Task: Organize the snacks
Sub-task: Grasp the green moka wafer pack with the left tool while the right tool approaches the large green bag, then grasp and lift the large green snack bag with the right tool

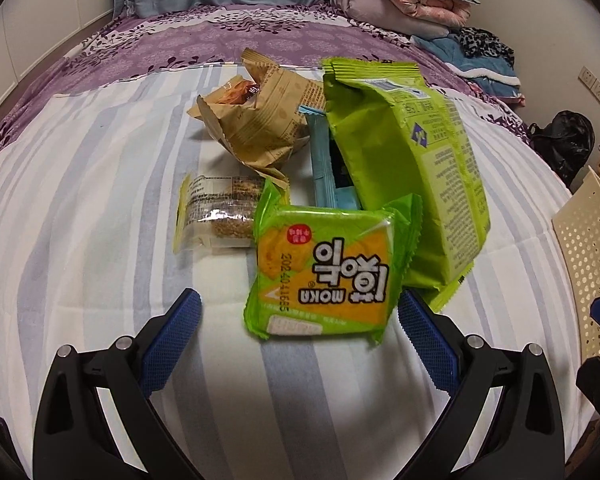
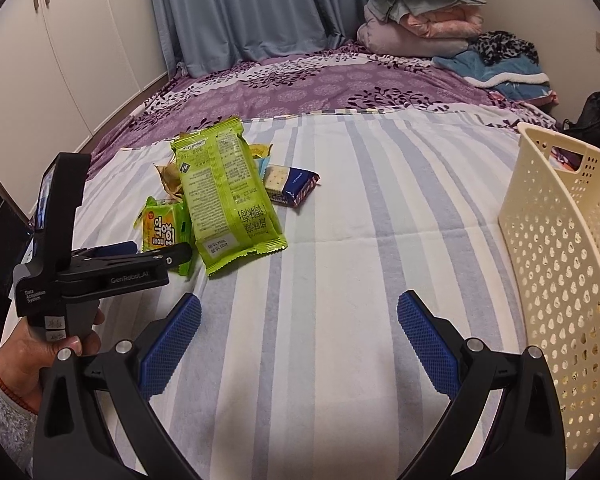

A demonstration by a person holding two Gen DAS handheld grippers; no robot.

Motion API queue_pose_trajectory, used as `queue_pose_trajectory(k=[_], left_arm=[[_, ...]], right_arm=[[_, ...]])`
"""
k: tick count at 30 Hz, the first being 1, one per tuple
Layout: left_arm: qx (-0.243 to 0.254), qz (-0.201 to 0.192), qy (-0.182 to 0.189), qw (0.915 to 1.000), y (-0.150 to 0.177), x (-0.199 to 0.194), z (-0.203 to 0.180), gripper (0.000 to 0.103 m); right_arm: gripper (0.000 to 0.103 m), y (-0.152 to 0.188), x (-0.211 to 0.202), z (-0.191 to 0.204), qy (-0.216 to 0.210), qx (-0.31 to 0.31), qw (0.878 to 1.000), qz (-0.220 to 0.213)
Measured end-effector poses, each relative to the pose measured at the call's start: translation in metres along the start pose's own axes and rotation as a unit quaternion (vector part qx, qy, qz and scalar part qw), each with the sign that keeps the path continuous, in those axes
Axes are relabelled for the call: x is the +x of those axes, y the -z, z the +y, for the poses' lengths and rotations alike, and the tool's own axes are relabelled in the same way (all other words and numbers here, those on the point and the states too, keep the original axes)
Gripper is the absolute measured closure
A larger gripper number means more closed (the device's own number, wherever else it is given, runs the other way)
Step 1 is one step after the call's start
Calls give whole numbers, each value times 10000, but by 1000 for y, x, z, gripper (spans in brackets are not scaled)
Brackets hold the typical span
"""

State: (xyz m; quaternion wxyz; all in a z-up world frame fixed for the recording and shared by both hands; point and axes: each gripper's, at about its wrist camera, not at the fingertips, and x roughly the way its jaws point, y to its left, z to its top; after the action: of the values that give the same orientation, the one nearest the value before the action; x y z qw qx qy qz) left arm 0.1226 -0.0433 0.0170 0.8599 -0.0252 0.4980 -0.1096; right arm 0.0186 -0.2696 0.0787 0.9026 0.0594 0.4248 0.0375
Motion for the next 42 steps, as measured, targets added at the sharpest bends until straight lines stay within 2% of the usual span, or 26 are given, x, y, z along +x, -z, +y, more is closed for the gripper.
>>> queue_pose_trajectory(k=[9, 11, 12, 13, 15, 23, 33, 42], left_arm=[[104, -224, -43, 9997, -6, 8, 1, 4], [141, -292, 57, 9995, -6, 5, 0, 16], [171, -313, 86, 9993, -5, 4, 0, 27], [203, -328, 89, 9992, -5, 3, 0, 32], [230, -380, 92, 9990, -4, -1, 1, 35], [-29, -514, 45, 9987, 2, -21, 25, 36], [-191, -561, -68, 9982, 6, -45, 44, 36], [-268, -576, -61, 9980, 9, -51, 49, 36]], right_arm=[[5, -2, 12, 2, 13, -25, 10000, 94], [5, -4, 15, 3, 25, -59, 9999, 85], [5, -6, 15, 4, 27, -75, 9999, 76], [5, -8, 17, 5, 26, -89, 9999, 66], [5, -13, 20, 8, 13, -126, 9999, 30], [5, -37, 46, 32, -203, -449, 9987, -86], [5, -64, 97, 62, -431, -993, 9941, 89], [5, -76, 128, 70, -625, -1040, 9922, 286]])
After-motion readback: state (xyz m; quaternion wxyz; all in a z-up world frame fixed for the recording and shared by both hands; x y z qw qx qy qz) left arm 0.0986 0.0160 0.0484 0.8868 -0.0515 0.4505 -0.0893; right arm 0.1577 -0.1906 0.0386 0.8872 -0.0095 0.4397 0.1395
